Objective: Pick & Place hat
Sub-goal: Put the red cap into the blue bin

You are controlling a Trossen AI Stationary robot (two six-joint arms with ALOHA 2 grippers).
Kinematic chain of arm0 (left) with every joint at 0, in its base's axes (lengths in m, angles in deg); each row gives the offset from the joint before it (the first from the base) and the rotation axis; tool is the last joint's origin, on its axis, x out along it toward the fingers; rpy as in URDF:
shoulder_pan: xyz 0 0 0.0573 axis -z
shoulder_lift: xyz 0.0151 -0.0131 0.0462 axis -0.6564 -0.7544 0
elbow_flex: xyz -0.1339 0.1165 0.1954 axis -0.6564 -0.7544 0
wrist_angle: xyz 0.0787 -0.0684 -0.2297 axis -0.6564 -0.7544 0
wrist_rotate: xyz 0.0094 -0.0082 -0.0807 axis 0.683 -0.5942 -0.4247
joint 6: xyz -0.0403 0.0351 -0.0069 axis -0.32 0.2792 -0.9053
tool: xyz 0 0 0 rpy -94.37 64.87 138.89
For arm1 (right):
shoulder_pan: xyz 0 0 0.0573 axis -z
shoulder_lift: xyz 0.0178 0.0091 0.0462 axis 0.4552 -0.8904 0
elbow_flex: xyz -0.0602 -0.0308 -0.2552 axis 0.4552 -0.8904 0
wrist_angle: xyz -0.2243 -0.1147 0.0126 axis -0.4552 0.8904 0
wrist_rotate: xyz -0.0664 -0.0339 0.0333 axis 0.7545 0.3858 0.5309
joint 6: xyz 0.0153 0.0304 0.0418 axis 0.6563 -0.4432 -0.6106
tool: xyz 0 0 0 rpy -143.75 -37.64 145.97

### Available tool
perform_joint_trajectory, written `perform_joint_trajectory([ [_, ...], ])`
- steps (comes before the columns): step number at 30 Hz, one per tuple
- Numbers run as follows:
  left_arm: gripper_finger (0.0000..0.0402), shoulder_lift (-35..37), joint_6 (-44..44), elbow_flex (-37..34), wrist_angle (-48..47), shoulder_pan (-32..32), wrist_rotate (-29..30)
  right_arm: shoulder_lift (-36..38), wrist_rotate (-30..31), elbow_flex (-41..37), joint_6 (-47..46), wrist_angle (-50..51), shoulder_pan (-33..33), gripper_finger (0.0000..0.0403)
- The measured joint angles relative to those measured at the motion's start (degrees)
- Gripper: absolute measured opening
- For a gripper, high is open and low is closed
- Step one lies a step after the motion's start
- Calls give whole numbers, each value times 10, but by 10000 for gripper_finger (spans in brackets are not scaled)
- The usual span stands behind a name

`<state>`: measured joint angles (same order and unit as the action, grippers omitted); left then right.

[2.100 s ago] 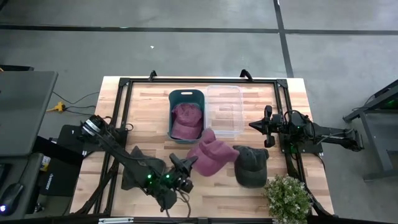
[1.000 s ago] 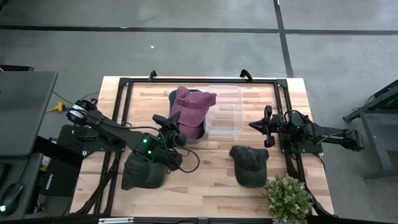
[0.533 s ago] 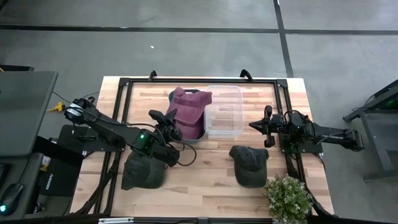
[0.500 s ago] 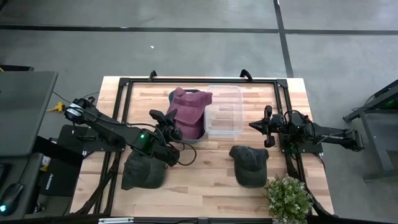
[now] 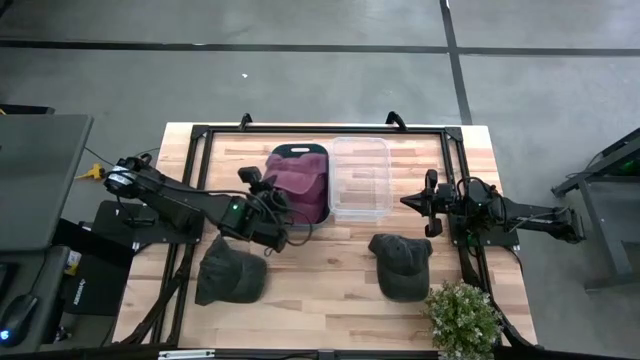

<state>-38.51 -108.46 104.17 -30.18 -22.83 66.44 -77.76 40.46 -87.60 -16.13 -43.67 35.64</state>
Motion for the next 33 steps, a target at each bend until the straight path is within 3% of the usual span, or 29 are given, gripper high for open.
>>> perform_joint_trajectory([
  [7, 0, 0, -45, 0, -19, 1, -29, 0, 0, 0, 0, 0, 0, 0],
  [22, 0, -39, -137, 0, 59, -22, -10, 0, 0, 0, 0, 0, 0, 0],
  [33, 0, -40, -182, -15, 52, -29, -60, 0, 0, 0, 0, 0, 0, 0],
])
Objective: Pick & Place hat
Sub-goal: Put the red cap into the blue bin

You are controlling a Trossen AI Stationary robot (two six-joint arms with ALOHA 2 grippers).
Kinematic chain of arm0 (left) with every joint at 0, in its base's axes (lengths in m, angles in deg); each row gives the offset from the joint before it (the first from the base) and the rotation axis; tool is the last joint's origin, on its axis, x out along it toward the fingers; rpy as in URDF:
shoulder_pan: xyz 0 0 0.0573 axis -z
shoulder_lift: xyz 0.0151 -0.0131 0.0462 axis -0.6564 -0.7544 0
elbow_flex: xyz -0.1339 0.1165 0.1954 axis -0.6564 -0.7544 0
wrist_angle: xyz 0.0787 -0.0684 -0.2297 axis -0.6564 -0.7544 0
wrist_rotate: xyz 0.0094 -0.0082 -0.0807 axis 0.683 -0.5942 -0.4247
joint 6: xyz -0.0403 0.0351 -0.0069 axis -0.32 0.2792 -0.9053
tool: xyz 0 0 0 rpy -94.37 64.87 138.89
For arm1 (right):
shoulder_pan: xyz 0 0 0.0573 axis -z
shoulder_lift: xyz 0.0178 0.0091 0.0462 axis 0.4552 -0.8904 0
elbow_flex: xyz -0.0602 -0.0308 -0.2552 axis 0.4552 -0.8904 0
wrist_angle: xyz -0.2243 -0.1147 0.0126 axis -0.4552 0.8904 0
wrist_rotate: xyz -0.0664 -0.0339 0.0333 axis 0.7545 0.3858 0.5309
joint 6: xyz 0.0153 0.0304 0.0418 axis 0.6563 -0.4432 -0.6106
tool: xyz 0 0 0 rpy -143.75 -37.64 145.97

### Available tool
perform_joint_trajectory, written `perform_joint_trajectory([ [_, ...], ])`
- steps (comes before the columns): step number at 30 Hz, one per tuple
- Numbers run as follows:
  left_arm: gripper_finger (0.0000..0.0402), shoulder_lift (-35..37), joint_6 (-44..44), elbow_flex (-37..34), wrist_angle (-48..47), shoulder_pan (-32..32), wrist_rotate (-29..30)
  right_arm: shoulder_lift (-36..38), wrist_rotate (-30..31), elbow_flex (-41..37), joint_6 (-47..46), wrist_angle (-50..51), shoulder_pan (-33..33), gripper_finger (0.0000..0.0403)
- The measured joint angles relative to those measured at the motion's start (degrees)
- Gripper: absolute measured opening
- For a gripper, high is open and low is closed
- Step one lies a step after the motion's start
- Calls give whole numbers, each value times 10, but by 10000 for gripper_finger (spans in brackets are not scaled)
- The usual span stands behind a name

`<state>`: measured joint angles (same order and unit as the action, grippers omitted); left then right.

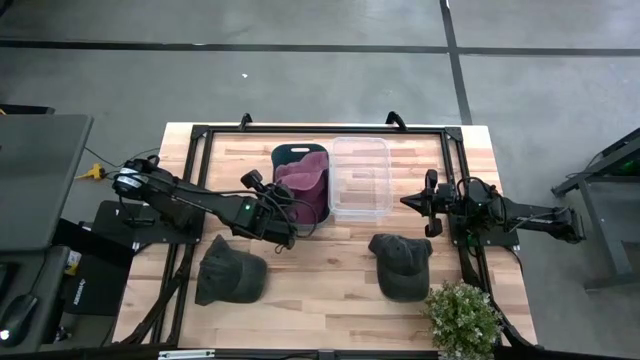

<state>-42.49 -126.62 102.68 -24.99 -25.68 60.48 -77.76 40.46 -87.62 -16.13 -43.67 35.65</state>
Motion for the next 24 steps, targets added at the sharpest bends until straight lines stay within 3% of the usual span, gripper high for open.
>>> perform_joint_trajectory([
  [11, 0, 0, 8, -34, 8, 0, -32, 0, 0, 0, 0, 0, 0, 0],
  [18, 0, -9, 59, -34, 15, -1, -53, 0, 0, 0, 0, 0, 0, 0],
  [24, 0, -17, 122, -34, 47, -8, -106, 0, 0, 0, 0, 0, 0, 0],
])
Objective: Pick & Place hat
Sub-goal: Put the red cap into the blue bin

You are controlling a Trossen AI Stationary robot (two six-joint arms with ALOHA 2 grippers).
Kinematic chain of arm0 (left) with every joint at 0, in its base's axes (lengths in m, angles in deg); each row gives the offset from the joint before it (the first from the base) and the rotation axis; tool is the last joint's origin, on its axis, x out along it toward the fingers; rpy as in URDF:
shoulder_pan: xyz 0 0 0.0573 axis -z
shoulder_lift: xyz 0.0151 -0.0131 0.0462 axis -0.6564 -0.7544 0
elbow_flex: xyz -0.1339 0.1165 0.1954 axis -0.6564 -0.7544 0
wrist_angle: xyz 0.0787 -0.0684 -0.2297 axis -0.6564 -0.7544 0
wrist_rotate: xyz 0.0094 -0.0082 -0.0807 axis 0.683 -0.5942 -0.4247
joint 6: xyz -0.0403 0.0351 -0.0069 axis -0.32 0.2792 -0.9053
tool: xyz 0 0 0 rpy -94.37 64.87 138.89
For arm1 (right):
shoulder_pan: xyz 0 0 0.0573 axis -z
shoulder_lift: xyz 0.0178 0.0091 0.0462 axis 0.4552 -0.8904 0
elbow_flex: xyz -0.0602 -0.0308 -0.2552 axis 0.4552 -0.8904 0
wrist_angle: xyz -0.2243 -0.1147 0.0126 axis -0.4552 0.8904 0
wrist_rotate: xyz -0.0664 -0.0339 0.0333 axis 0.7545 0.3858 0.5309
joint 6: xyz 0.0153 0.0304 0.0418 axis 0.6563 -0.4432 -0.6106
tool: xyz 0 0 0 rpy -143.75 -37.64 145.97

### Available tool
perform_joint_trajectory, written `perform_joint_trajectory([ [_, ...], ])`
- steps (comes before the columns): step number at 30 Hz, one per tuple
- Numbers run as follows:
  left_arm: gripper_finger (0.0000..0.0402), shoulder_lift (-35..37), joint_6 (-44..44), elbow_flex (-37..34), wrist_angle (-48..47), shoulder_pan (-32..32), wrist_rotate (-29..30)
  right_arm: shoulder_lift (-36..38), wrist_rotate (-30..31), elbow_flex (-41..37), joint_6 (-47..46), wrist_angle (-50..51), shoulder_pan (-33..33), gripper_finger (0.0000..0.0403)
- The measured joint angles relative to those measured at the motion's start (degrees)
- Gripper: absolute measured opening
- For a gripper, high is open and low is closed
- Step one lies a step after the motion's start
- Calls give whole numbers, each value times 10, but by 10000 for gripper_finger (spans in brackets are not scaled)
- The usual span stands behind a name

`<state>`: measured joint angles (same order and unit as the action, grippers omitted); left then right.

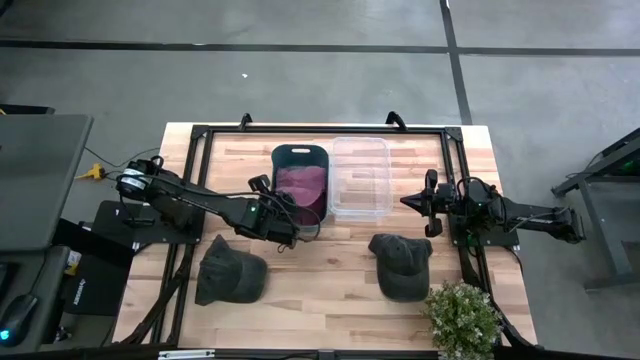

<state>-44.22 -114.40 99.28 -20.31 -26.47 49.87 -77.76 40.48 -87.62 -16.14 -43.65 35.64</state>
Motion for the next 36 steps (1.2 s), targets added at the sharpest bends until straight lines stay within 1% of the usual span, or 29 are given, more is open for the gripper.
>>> perform_joint_trajectory([
  [5, 0, 0, 43, 0, 40, 1, -18, 0, 0, 0, 0, 0, 0, 0],
  [8, 3, 0, 52, 0, 46, 0, -28, 0, 0, 0, 0, 0, 0, 0],
  [11, 14, 0, 63, 6, 42, 0, -39, 0, 0, 0, 0, 0, 0, 0],
  [14, 40, 0, 65, 13, 38, 0, -50, 0, 0, 0, 0, 0, 0, 0],
  [20, 110, 0, 79, 25, 34, 0, -64, 0, 0, 0, 0, 0, 0, 0],
  [25, 147, 0, 79, 52, -3, 1, -111, 0, 0, 0, 0, 0, 0, 0],
  [28, 156, 0, 79, 70, -29, 1, -141, 0, 0, 0, 0, 0, 0, 0],
  [32, 158, 0, 74, 93, -59, 1, -180, 0, 0, 0, 0, 0, 0, 0],
  [36, 159, 0, 59, 112, -75, 1, -186, 0, 0, 0, 0, 0, 0, 0],
])
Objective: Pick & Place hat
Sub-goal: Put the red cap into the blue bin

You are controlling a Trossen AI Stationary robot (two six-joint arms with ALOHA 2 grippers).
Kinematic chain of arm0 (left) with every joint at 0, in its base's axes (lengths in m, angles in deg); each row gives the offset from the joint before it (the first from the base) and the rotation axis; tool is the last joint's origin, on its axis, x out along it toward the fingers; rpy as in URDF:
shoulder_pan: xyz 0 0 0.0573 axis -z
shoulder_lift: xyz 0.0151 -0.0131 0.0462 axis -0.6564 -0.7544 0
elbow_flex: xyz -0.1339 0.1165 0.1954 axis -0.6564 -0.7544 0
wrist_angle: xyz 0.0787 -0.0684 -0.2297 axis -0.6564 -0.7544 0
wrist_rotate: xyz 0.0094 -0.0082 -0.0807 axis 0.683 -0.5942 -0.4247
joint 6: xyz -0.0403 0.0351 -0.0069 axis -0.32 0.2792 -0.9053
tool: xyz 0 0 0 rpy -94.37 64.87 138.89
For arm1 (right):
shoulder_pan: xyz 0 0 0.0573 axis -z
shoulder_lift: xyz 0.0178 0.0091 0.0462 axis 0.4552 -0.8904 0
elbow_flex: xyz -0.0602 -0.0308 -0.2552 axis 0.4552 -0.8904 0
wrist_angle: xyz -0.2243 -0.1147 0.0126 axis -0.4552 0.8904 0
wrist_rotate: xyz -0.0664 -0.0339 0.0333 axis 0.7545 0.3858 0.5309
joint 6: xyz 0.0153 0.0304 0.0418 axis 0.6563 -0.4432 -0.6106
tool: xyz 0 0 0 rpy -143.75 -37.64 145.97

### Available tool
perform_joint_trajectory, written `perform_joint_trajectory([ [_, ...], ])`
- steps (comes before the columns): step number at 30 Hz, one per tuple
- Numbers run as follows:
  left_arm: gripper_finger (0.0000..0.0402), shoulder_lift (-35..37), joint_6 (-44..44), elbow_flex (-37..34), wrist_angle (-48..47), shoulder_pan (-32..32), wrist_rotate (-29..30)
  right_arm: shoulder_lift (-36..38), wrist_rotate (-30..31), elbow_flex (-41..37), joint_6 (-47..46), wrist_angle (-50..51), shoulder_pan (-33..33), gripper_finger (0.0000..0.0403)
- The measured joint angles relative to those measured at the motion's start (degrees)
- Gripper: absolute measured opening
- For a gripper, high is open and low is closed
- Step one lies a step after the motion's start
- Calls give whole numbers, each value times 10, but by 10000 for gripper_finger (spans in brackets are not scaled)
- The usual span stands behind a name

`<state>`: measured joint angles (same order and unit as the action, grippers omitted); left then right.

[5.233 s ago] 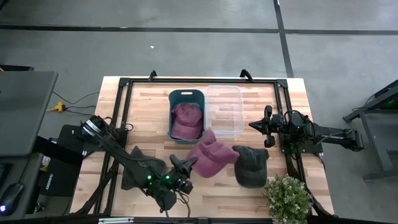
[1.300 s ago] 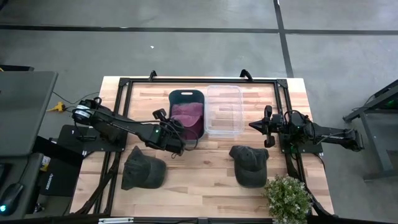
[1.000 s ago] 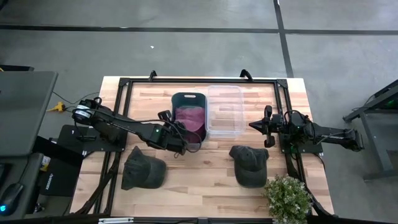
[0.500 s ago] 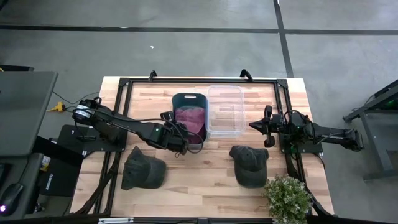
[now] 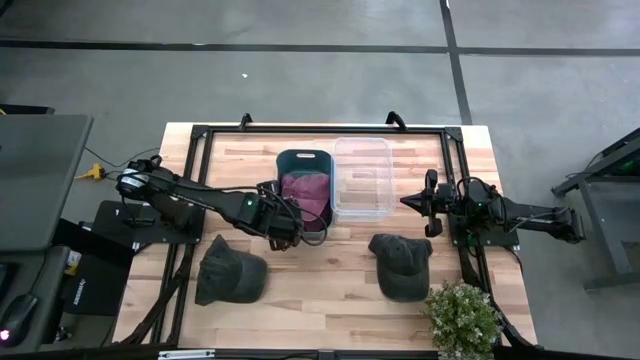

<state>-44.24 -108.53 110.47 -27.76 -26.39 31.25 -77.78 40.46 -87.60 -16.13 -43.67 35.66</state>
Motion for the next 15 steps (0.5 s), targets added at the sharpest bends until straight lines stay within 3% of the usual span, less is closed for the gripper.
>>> perform_joint_trajectory([
  [4, 159, 6, -29, 18, 0, 0, 1, 0, 0, 0, 0, 0, 0, 0],
  [10, 159, 7, -181, 88, -18, -13, -3, 0, 0, 0, 0, 0, 0, 0],
  [15, 153, 7, -295, 133, -54, -45, -65, 0, 0, 0, 0, 0, 0, 0],
])
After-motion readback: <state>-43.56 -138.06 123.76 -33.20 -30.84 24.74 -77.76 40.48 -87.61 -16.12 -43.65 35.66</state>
